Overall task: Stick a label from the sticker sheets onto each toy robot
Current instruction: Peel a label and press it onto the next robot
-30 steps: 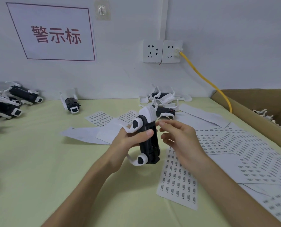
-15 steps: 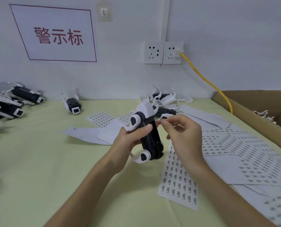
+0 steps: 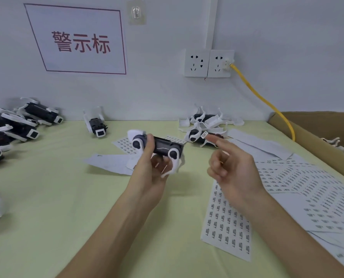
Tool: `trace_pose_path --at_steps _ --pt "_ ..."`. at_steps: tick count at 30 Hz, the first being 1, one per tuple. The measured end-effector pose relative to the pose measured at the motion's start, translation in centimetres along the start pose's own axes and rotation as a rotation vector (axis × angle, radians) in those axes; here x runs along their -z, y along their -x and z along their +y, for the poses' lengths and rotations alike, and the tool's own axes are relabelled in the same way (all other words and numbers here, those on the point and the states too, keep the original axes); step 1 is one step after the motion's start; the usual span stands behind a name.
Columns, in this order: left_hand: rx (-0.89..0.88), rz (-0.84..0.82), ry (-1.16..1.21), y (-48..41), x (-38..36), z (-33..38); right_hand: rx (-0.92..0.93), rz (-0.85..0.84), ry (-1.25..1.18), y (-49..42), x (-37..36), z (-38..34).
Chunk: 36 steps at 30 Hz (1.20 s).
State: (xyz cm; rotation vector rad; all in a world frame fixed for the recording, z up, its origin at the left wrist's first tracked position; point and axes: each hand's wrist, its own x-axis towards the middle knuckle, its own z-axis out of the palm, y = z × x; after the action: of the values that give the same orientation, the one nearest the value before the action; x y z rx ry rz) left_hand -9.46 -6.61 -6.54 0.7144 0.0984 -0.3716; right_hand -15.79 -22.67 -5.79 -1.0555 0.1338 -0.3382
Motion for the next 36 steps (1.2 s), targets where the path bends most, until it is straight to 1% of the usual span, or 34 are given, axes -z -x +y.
trace_pose_path --at_steps 2,5,9,11,13,16,21,29,34,36 --pt "-0.025 0.001 0.032 -0.3 0.2 -0.1 -0.12 -0.079 -0.119 0.4 -0.3 0.2" --pt "-0.056 -0.042 0.051 -0.3 0.3 -0.3 -0.233 -0.167 -0.21 0.8 -0.6 0.7" --pt "-0.039 -0.058 0.1 0.0 0.0 -0.8 -0.352 -0.338 -0.257 1.6 -1.3 1.7" --pt "-0.023 -0.08 0.086 0.4 -0.4 -0.9 -0.386 -0.429 -0.261 2.1 -1.6 2.3" --pt "0.018 -0.117 0.071 0.8 -0.6 -1.1 -0.405 -0.48 -0.258 2.5 -1.9 2.9" --pt "0.108 -0.146 0.031 1.3 -0.8 -1.2 -0.42 -0.465 -0.268 2.7 -2.3 3.4" --pt "0.161 -0.195 -0.035 1.6 -0.9 -1.3 -0.407 -0.424 -0.336 2.8 -2.4 3.4" --pt "0.155 -0.281 -0.155 2.0 -0.9 -1.8 -0.382 -0.376 -0.39 2.8 -2.4 3.2" --pt "0.132 -0.3 -0.111 2.3 -1.1 -1.7 -0.375 -0.364 -0.414 2.9 -2.5 3.3" --pt "0.133 -0.283 -0.107 2.3 -1.4 -1.6 -0.376 -0.363 -0.418 3.0 -2.6 3.4"
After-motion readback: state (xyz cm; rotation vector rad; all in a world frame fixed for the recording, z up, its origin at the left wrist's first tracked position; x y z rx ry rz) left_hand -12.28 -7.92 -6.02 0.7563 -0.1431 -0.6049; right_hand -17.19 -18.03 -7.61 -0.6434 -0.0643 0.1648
